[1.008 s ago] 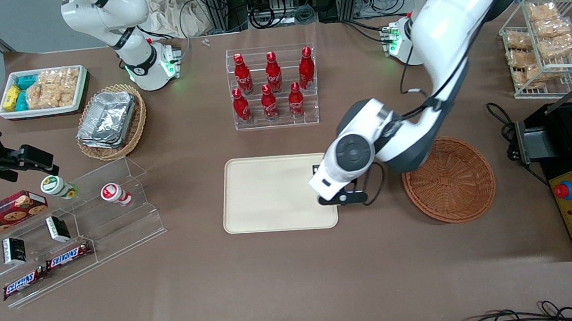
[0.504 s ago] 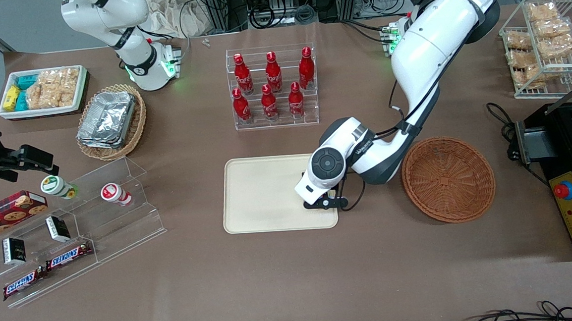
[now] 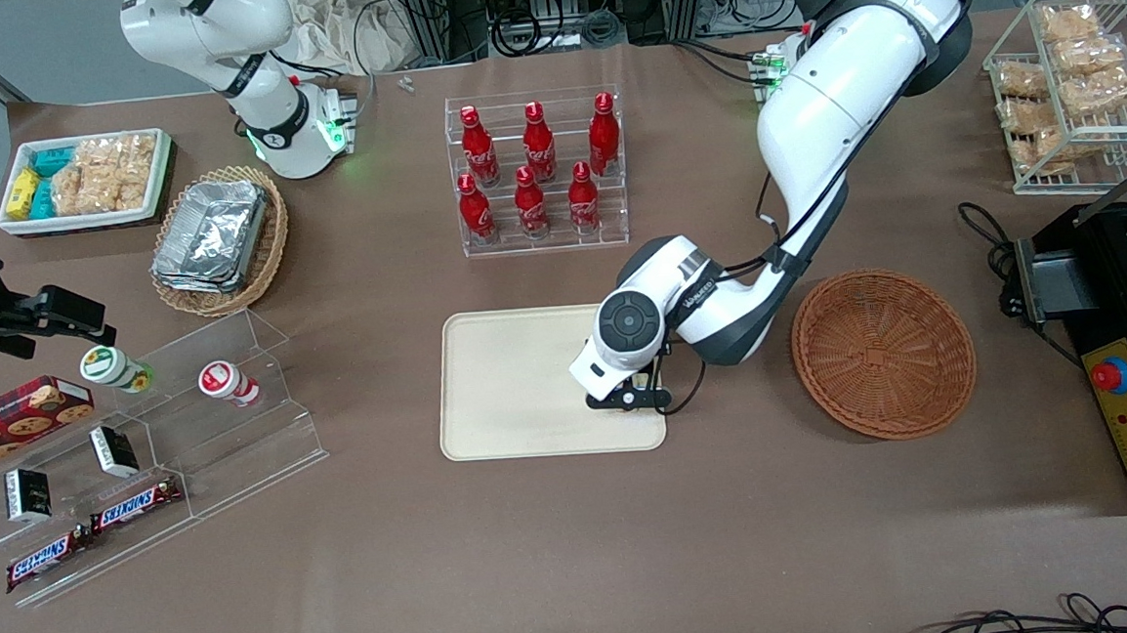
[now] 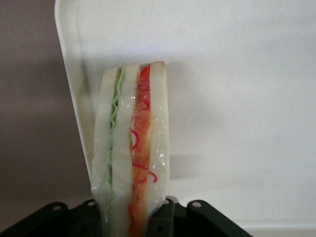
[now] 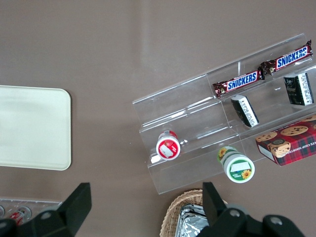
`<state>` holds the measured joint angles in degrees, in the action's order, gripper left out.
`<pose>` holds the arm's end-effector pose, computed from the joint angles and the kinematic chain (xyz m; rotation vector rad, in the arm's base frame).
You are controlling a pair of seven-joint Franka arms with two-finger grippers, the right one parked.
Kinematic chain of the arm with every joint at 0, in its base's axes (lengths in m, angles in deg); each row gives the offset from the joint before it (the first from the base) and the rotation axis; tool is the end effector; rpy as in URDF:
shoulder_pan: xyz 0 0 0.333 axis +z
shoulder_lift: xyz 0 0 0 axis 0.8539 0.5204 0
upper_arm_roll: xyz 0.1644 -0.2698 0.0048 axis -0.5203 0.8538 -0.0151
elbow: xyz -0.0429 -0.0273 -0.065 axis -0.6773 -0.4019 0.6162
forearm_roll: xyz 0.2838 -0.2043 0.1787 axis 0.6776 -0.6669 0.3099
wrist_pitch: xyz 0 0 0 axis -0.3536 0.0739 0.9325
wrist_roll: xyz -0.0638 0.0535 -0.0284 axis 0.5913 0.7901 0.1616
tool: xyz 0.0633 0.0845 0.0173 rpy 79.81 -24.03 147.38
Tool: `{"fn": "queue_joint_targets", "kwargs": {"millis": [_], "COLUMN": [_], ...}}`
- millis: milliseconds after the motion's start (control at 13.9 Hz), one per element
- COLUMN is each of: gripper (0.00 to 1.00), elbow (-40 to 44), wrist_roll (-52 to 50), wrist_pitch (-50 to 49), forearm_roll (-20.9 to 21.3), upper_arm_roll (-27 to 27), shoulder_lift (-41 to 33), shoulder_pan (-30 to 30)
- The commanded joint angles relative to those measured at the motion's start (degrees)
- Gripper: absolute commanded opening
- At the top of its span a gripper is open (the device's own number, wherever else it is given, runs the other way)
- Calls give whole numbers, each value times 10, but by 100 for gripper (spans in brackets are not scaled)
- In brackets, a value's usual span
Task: Place sandwich from basket to tray
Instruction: 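Lower the sandwich onto the tray and open the left gripper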
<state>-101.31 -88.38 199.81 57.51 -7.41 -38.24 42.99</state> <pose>0.5580 -0.4437 0.2140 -3.1056 0.0809 0.3085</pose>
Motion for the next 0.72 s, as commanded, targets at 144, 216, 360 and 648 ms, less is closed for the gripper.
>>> {"fn": "queue_joint_targets", "kwargs": {"millis": [144, 216, 360, 648], "gripper": [99, 99, 99, 99], "elbow": [6, 6, 7, 9], "wrist_roll": [-15, -15, -17, -14], "wrist_pitch": [3, -2, -8, -80], "forearm_roll": [10, 6, 2, -3], "upper_arm_roll": [-3, -4, -2, -2], "shoulder_lift": [3, 2, -11, -81], "shoulder_pan": [-1, 2, 11, 39]}}
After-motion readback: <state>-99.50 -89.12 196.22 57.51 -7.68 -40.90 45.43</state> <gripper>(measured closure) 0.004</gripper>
